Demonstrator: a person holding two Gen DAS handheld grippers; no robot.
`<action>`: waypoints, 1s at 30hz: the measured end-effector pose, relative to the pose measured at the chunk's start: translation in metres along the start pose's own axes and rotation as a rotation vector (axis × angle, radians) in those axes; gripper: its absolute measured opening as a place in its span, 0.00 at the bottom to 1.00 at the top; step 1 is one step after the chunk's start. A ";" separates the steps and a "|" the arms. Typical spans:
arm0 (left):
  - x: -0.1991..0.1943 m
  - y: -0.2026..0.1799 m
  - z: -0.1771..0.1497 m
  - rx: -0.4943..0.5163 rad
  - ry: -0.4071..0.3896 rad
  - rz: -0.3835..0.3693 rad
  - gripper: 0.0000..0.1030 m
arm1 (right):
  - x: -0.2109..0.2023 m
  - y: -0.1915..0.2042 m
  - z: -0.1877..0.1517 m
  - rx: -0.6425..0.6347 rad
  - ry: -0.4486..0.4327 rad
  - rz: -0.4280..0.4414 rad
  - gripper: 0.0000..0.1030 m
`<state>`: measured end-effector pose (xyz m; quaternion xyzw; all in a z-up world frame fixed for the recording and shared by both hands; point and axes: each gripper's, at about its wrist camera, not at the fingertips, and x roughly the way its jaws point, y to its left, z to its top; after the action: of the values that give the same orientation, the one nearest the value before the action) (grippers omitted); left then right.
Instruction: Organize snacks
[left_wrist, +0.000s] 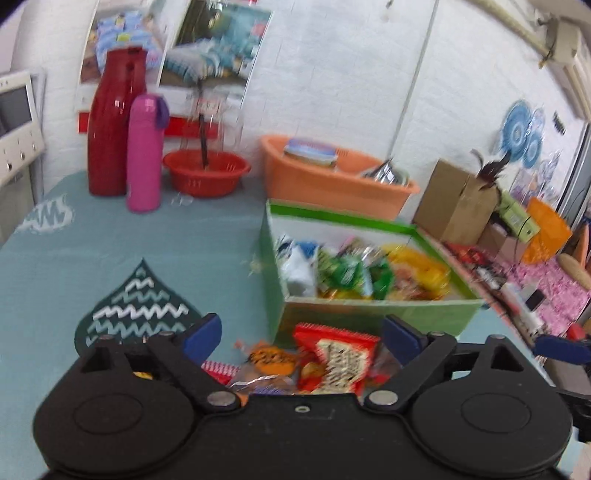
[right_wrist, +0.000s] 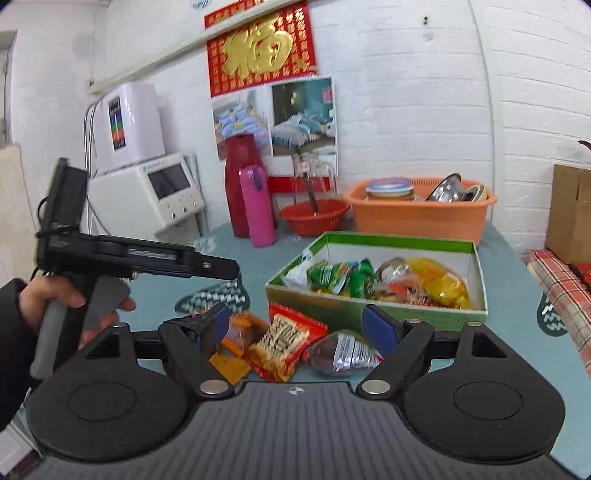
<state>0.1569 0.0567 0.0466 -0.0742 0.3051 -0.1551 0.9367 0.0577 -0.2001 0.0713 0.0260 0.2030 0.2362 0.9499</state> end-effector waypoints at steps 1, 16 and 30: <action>0.010 0.005 -0.003 -0.012 0.021 -0.004 1.00 | 0.002 0.001 -0.004 -0.001 0.010 0.001 1.00; 0.011 0.027 -0.025 -0.101 0.069 -0.074 0.50 | 0.027 -0.003 -0.045 0.094 0.148 0.006 1.00; -0.078 0.033 -0.105 -0.107 0.054 -0.010 0.75 | 0.053 0.025 -0.064 0.033 0.236 0.105 1.00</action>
<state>0.0426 0.1091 -0.0020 -0.1213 0.3379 -0.1450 0.9220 0.0640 -0.1562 -0.0031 0.0241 0.3157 0.2839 0.9051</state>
